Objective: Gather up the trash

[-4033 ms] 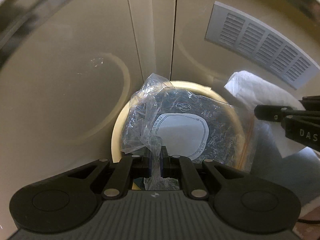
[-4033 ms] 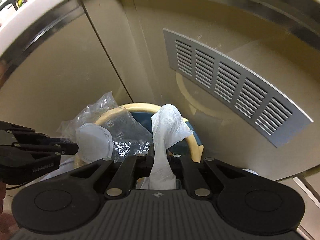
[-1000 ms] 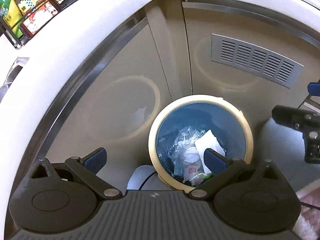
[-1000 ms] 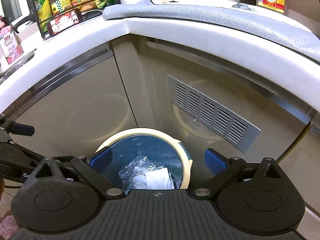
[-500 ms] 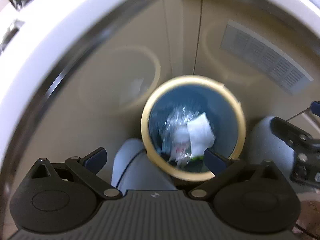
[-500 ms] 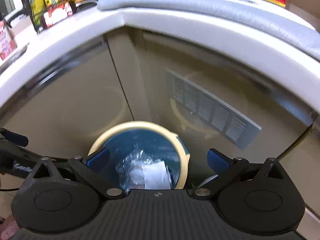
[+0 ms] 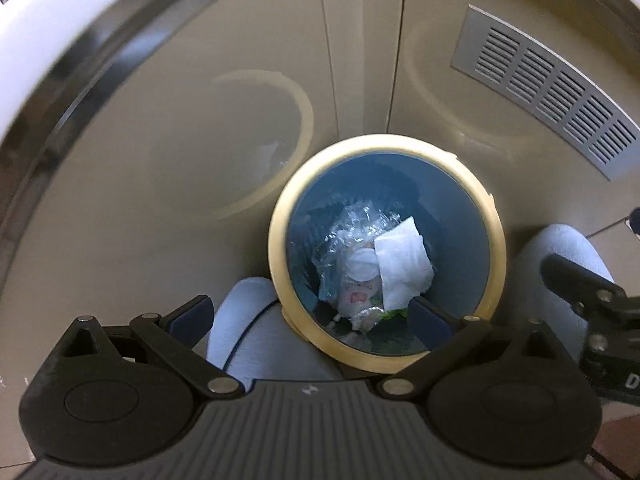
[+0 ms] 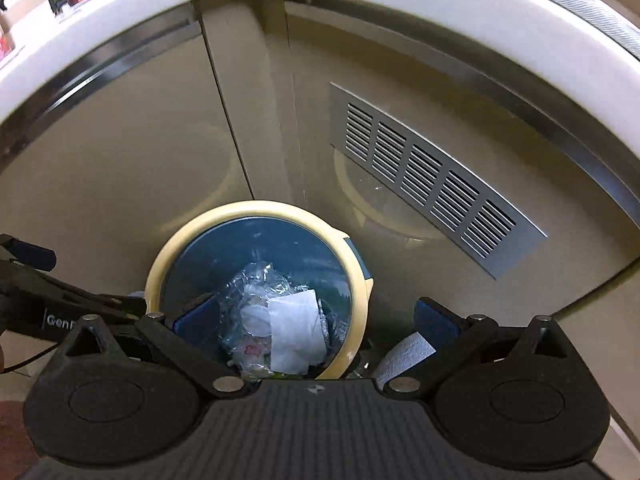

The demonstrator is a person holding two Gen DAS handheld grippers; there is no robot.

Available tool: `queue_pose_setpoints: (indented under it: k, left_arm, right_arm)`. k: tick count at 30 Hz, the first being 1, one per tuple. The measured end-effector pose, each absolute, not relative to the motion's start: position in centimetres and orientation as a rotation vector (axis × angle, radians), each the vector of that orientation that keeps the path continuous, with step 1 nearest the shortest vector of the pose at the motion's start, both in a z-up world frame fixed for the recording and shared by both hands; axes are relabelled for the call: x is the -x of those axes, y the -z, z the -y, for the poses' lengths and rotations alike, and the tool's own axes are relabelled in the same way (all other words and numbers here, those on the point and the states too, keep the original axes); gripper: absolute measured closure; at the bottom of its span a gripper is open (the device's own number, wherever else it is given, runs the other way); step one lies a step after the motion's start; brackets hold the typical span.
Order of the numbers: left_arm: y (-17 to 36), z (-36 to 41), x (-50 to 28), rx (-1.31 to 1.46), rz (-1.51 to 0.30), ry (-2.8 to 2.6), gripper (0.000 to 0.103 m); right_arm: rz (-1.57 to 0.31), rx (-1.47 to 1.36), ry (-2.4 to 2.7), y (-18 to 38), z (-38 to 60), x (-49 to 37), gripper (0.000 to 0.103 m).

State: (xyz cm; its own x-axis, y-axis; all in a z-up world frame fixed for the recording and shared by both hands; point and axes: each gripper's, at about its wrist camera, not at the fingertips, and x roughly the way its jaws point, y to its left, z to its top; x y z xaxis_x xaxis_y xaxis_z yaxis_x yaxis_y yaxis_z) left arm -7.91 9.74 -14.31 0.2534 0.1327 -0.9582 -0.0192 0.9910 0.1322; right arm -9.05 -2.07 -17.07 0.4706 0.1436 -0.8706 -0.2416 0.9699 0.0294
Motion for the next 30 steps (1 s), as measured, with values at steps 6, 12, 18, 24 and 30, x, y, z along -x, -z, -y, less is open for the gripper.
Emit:
queue_pose_setpoints:
  k: [6, 12, 18, 24, 30]
  left_arm:
    - [16.2, -9.6, 7.6, -0.113, -1.360, -0.097, 0.000]
    - [17.2, -9.8, 7.5, -0.108, -1.386, -0.098, 0.000]
    - [17.4, -9.5, 7.3, -0.125, -1.383, -0.102, 0.000]
    - [17.4, -9.4, 7.3, -0.142, -1.369, -0.108, 0.000]
    - [17.2, -9.4, 7.4, -0.148, -1.368, -0.106, 0.000]
  right_arm:
    - [-1.109, 0.128, -0.238, 18.4, 1.2, 8.3, 0.000]
    - [-1.134, 0.136, -0.237, 19.2, 0.9, 7.9, 0.000]
    - [-1.144, 0.132, -0.236, 19.4, 0.9, 7.9, 0.000]
    - [-1.145, 0.123, -0.238, 19.5, 1.1, 7.9, 0.000]
    - [-1.139, 0.116, -0.237, 19.4, 1.3, 7.9, 0.000]
